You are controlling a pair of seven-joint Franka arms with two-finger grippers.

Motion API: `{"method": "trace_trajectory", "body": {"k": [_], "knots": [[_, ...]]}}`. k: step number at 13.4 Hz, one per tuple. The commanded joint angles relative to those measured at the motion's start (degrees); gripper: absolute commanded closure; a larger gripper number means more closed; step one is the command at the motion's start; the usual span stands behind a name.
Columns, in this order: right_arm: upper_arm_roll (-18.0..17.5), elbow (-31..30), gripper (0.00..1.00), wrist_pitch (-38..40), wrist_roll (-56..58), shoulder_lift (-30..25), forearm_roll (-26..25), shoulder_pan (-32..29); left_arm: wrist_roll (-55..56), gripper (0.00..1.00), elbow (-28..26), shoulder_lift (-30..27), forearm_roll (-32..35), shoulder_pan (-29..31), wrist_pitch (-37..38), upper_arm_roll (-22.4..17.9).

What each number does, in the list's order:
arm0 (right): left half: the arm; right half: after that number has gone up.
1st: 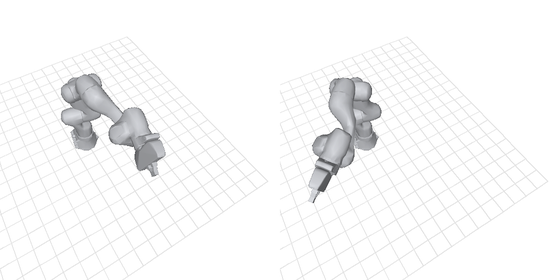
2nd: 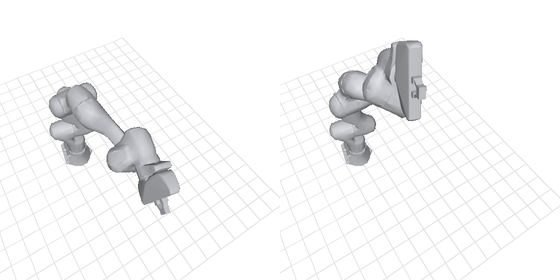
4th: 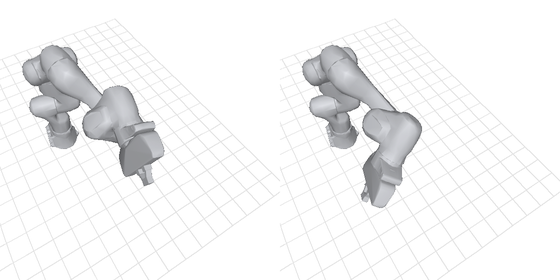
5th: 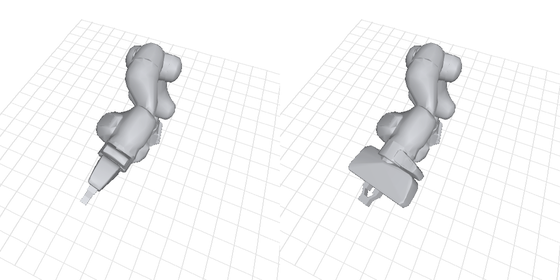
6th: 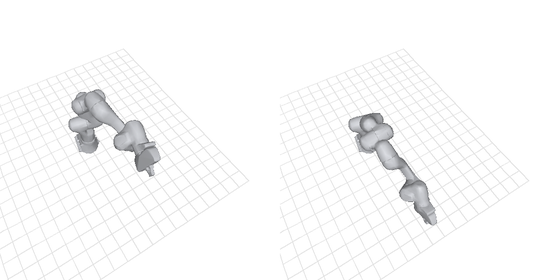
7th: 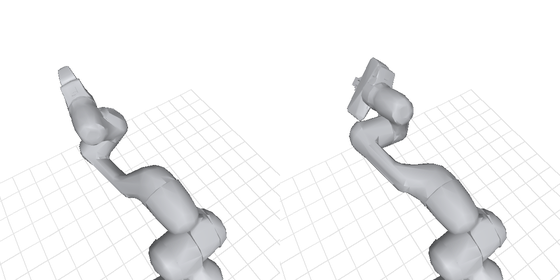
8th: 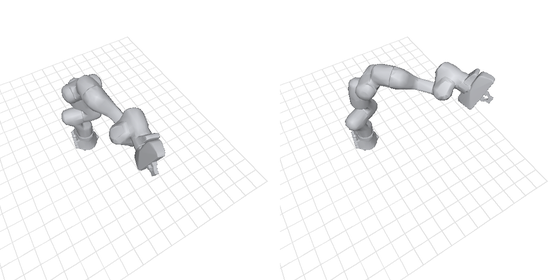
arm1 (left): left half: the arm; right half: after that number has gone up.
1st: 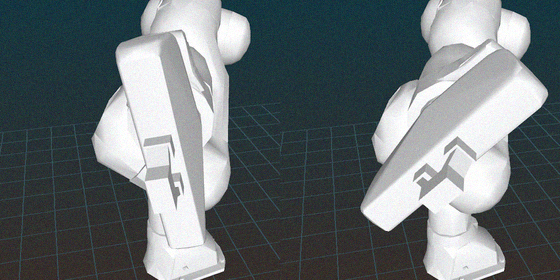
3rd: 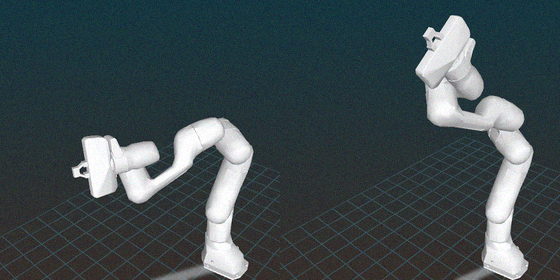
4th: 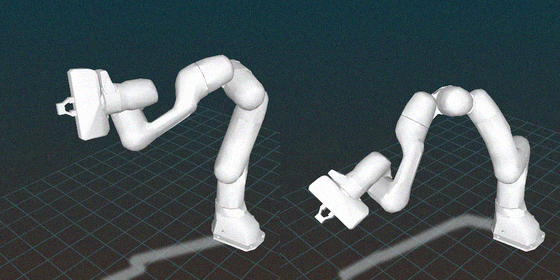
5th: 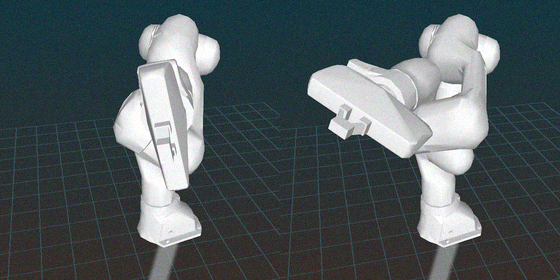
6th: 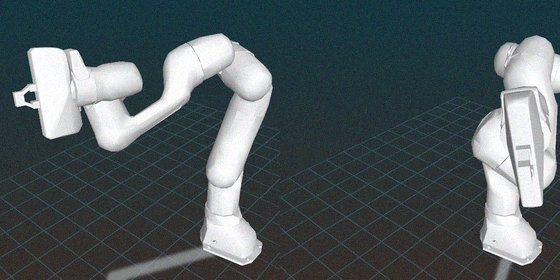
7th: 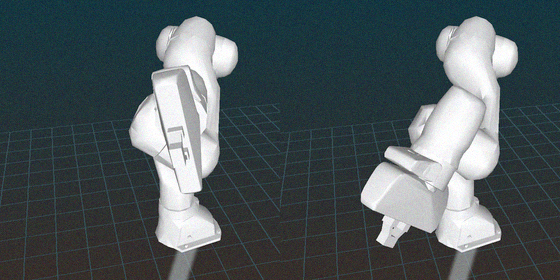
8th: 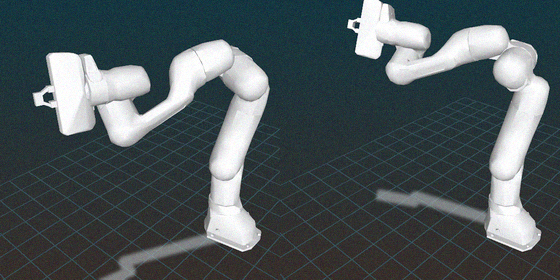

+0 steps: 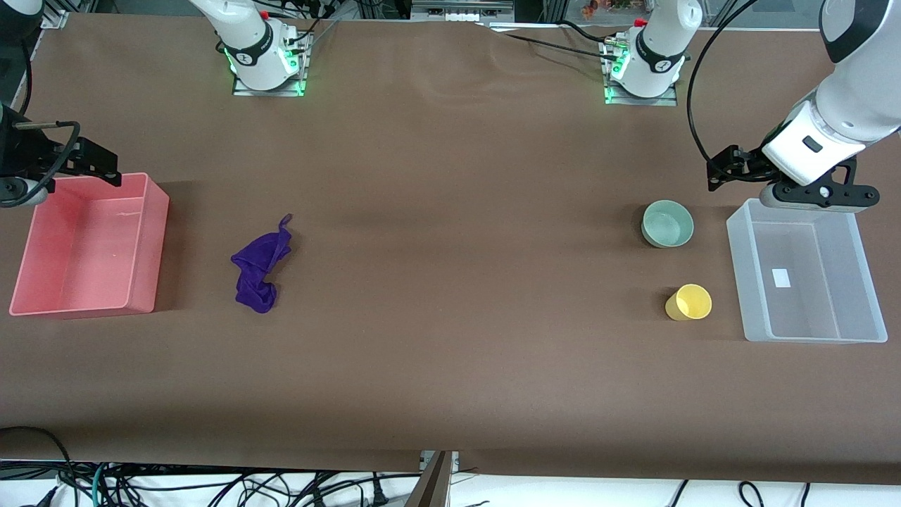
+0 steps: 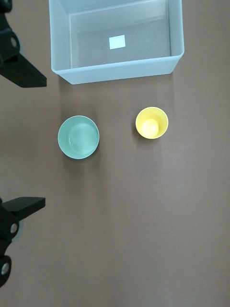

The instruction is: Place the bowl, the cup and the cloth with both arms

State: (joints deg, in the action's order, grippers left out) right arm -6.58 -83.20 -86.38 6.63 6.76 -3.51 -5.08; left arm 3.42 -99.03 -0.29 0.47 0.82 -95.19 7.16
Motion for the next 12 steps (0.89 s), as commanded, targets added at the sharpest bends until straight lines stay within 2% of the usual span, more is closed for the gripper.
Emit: {"method": "trace_trajectory", "body": {"k": [1,12], "knots": [[-0.2,1.5,0.0,0.6,0.1,0.5,-0.5,0.0,0.5,0.0,1.8,0.8,-0.4,-0.5,1.5,-0.3],[-0.1,1.5,0.0,0.2,0.1,0.6,-0.4,-0.1,0.2,0.0,1.6,2.1,0.2,0.7,1.8,-0.7]]}}
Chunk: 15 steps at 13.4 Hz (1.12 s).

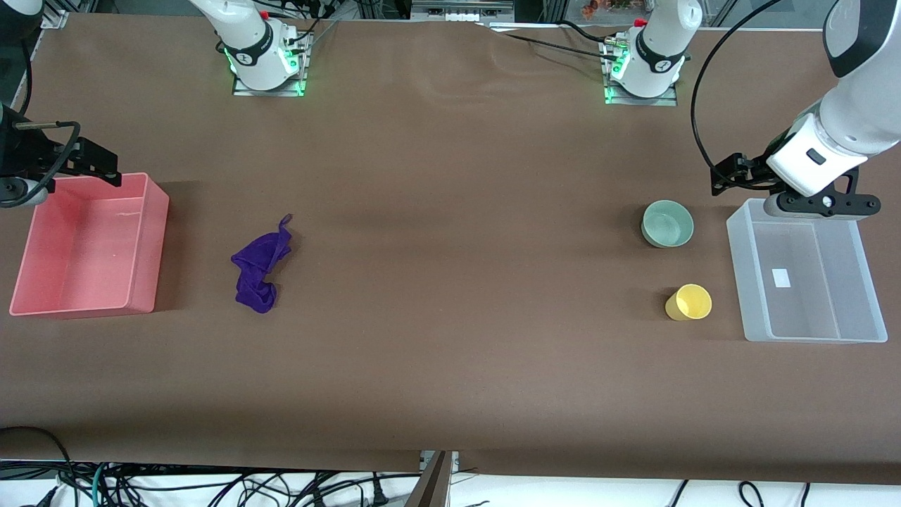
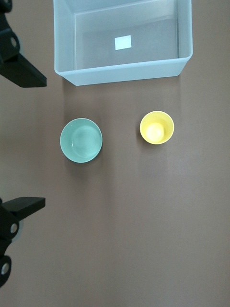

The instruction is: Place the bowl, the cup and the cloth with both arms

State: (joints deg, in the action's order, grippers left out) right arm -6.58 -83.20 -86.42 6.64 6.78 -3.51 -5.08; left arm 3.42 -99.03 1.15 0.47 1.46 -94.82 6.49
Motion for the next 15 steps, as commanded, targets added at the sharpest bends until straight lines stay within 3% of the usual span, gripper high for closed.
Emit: {"method": "trace_trajectory", "body": {"k": [1,7,10,15], "knots": [[-0.1,1.5,0.0,0.1,0.2,0.7,-0.4,-0.3,0.3,0.0,1.6,0.8,0.2,0.0,2.2,-0.1],[-0.2,1.5,0.0,0.6,0.2,0.6,-0.1,0.0,-0.1,0.0,1.2,4.4,0.2,1.4,2.2,-0.2],[-0.1,0.8,0.0,0.7,-0.1,0.4,-0.1,-0.3,-0.1,0.0,-0.1,7.4,4.8,1.4,-3.0,-0.1],[-0.2,-1.4,0.0,0.5,0.2,0.3,-0.9,-0.6,-5.6,0.0,-13.3,8.0,6.6,2.7,-19.6,0.0]]}}
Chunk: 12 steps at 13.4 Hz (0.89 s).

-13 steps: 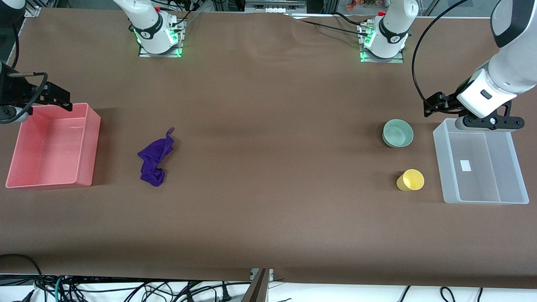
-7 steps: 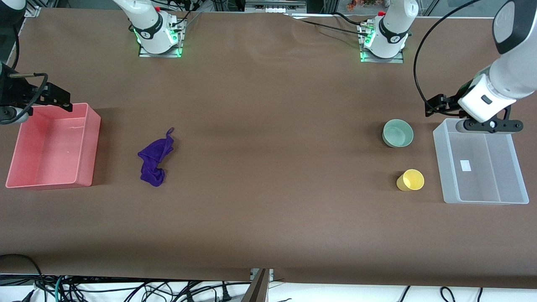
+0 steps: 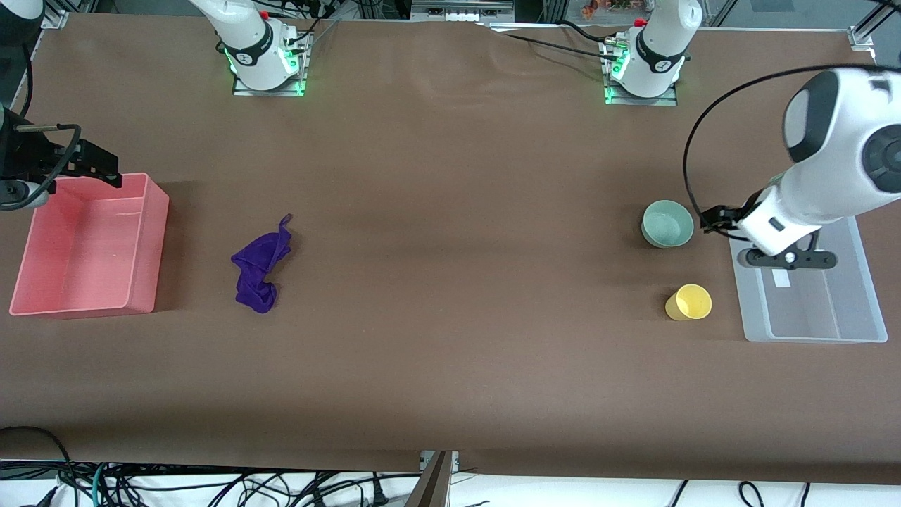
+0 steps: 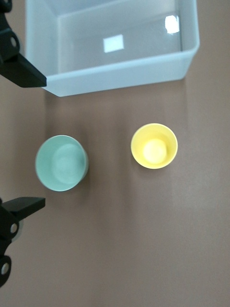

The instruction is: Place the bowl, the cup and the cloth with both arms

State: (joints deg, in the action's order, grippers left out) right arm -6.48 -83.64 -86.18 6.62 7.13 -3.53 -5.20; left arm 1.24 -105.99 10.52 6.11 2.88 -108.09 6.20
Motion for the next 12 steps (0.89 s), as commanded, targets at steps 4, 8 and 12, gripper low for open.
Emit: {"method": "trace_trajectory", "body": {"k": [4,8,12], "knots": [[-0.4,-8.3,0.0,-4.6,0.1,1.1,-1.5,-0.6,-14.8,0.02,-18.9,-1.4,0.9,4.4,-20.0,0.5],[-0.5,-19.5,0.0,-21.0,-3.3,2.6,5.8,-0.3,-32.4,0.04,-25.7,4.2,0.9,6.5,-34.3,0.5],[-0.7,-29.1,0.0,-37.0,-12.8,6.9,6.3,1.7,-43.3,0.12,-25.9,7.9,0.7,8.1,-36.8,0.6]]}}
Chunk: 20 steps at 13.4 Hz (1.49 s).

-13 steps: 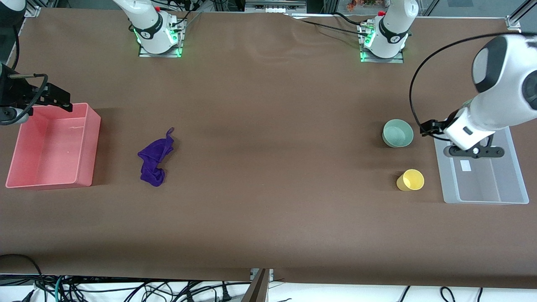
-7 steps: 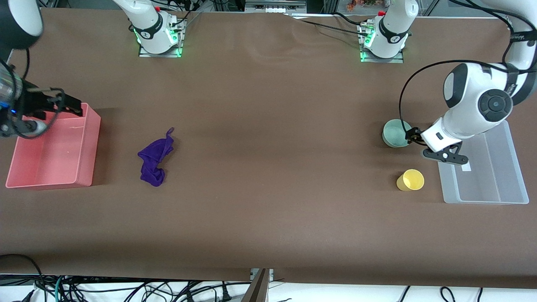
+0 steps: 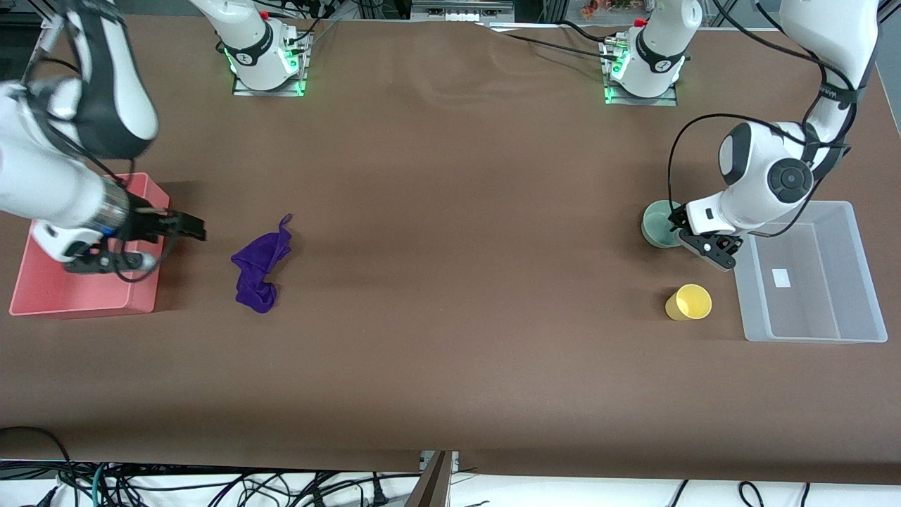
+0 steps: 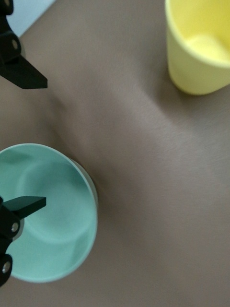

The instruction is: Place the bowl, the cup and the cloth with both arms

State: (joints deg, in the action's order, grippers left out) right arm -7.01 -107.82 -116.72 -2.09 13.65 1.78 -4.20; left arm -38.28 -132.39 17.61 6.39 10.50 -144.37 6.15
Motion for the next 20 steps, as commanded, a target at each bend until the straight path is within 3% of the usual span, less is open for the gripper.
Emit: {"method": "trace_trajectory", "body": {"k": [1,3,4,6,10,11,13,14,18,20], "knots": [[-0.1,-6.8,0.0,-10.4,-4.8,1.6,0.8,1.3,-5.9,0.41,0.6,1.6,0.5,0.4,-0.5,0.6],[-0.1,-6.4,0.0,-14.7,-4.8,5.9,0.0,1.8,-6.6,0.91,0.8,3.1,0.5,0.4,-0.5,0.6],[-0.1,-6.3,0.0,-18.5,-4.8,8.3,-0.3,2.2,-6.7,1.0,0.8,3.1,0.5,0.4,-0.5,0.6],[0.1,-6.5,0.0,-24.8,-4.7,12.5,-0.4,3.2,-6.7,1.0,0.9,3.0,0.5,0.3,-0.5,0.7],[0.2,-6.8,0.0,-29.2,-4.7,16.1,-0.5,3.8,-6.8,1.0,1.9,2.2,0.4,0.3,0.1,0.7],[0.2,-7.0,0.05,-30.0,-4.8,16.8,-0.5,3.8,-6.8,1.0,2.2,1.4,0.4,0.3,0.6,0.8],[0.2,-7.2,0.8,-29.4,-4.6,17.1,-0.5,3.8,-6.7,1.0,4.7,-0.9,0.4,0.1,5.7,0.8],[0.2,-7.2,1.0,-29.4,-4.2,17.0,-0.5,3.8,-6.7,1.0,7.7,-1.3,0.3,0.1,10.5,0.8],[0.2,-5.7,1.0,-24.1,-4.5,16.0,-0.5,4.1,-7.2,1.0,22.0,-1.1,0.0,0.3,31.2,1.1],[0.3,-3.5,1.0,-19.5,-4.2,14.5,-0.5,4.0,-10.9,1.0,25.6,-0.9,0.1,1.5,35.6,0.4]]}}
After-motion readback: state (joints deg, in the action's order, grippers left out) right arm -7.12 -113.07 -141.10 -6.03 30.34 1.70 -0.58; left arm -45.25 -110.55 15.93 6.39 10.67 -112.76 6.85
